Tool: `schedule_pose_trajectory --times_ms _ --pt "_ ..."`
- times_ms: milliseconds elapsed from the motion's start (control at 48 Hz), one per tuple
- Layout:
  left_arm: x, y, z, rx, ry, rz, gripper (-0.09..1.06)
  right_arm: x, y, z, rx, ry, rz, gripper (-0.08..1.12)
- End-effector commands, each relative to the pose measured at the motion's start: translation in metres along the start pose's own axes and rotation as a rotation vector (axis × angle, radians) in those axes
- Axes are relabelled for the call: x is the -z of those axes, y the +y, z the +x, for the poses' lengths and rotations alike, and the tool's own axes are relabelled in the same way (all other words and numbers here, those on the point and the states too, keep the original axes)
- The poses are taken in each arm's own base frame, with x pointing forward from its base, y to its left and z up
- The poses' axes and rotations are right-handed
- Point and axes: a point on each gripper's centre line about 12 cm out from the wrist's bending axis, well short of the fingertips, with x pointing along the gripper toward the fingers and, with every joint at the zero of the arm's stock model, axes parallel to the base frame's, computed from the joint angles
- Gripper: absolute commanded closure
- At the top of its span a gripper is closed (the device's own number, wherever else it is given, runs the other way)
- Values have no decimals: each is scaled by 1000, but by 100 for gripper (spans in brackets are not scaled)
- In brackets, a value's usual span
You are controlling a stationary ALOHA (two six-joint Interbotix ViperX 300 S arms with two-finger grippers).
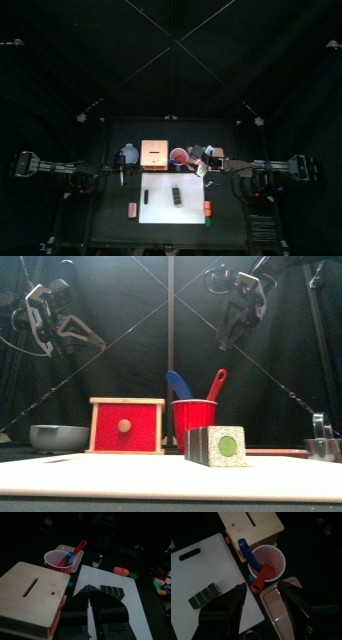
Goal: Place sushi on board then cut the sushi with the knife then place the pieces on the plate
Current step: Pick knife at handle with right hand
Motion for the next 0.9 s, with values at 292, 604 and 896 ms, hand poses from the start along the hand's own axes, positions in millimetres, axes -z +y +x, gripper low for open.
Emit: schedule_pose_trajectory --times_ms 292,604,896 --pt "-6 0 2 -2 -19 -2 57 -25 7 17 14 167 -138 18" --pt "-4 2 1 -9 -14 -1 57 -24 18 38 30 310 -222 18" --pt "-1 3 0 -13 -6 -2 57 -25 25 61 66 421 -310 18"
